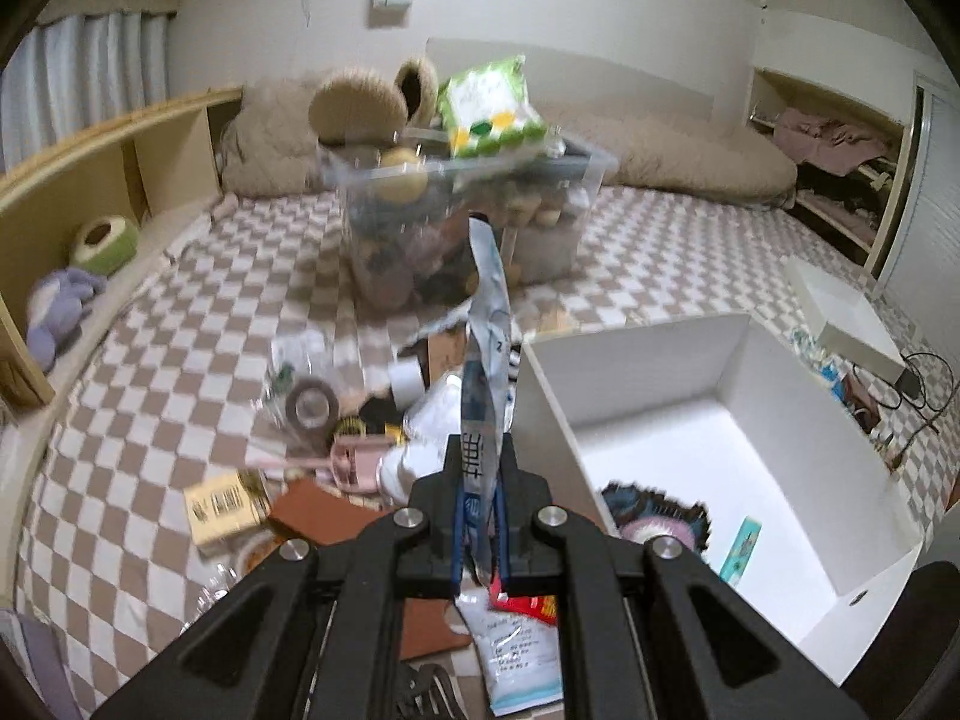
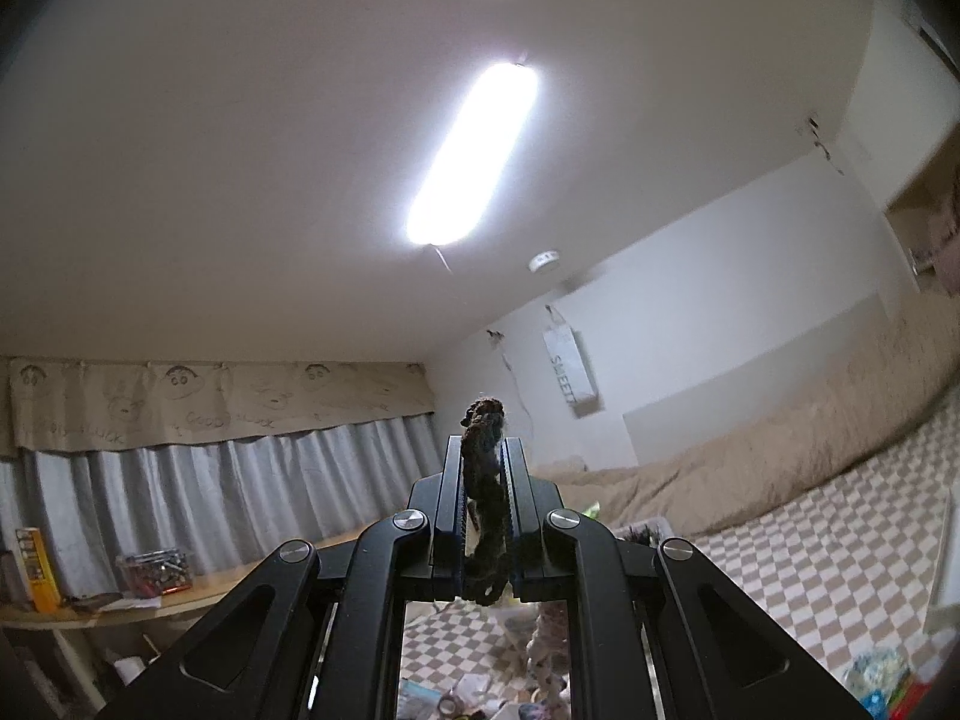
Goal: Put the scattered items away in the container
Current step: 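Raise the white packet over the box rim with the left tool while the right tool holds, then open the right tool over the box to drop the pink knitted item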
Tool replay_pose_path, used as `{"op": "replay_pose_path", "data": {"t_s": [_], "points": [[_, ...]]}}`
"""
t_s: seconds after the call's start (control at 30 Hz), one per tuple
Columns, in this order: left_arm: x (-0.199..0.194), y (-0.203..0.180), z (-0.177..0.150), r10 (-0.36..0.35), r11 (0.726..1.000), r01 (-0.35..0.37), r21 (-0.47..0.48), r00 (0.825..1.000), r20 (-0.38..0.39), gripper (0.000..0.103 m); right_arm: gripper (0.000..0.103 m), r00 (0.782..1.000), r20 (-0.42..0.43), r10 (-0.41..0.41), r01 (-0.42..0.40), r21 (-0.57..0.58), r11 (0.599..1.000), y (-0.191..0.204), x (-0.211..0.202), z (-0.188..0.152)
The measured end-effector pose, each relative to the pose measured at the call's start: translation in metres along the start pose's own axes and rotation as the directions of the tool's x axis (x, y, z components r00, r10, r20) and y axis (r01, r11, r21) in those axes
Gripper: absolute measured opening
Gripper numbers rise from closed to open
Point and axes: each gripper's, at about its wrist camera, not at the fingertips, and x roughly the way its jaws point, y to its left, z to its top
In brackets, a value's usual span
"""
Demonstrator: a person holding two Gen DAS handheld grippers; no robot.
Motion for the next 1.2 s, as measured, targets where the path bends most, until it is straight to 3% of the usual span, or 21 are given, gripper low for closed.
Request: {"op": "replay_pose_path", "data": {"t_s": [0.2,0.37,0.57,0.77,1.07,1.2], "points": [[-0.023,-0.016,0.028,-0.032,0.999,0.032,0.0,0.997,0.066,0.008,0.012,0.999,0.029,0.029,-0.028,-0.042,0.999,0.021,0.011,0.018],[-0.031,-0.034,0.045,-0.063,0.998,0.066,-0.023,0.992,0.105,0.008,0.012,0.999,0.016,0.046,-0.045,-0.043,0.998,0.026,0.024,0.012],[-0.024,-0.056,0.059,-0.066,0.997,0.072,-0.041,0.991,0.119,0.008,0.012,0.995,-0.068,0.069,-0.069,0.012,0.998,0.01,0.042,-0.014],[-0.02,-0.074,0.067,-0.063,0.995,0.073,-0.065,0.989,0.137,0.008,0.012,0.986,-0.159,0.041,-0.036,0.032,0.999,-0.009,0.057,-0.047],[0.002,-0.099,0.064,-0.104,0.99,0.114,-0.081,0.988,0.113,0.008,0.012,0.948,-0.317,-0.022,0.047,0.073,0.996,-0.041,0.085,-0.09],[0.012,-0.105,0.06,-0.11,0.986,0.122,-0.111,0.988,0.108,0.008,0.012,0.91,-0.413,-0.037,0.083,0.094,0.992,-0.056,0.098,-0.115]]}}
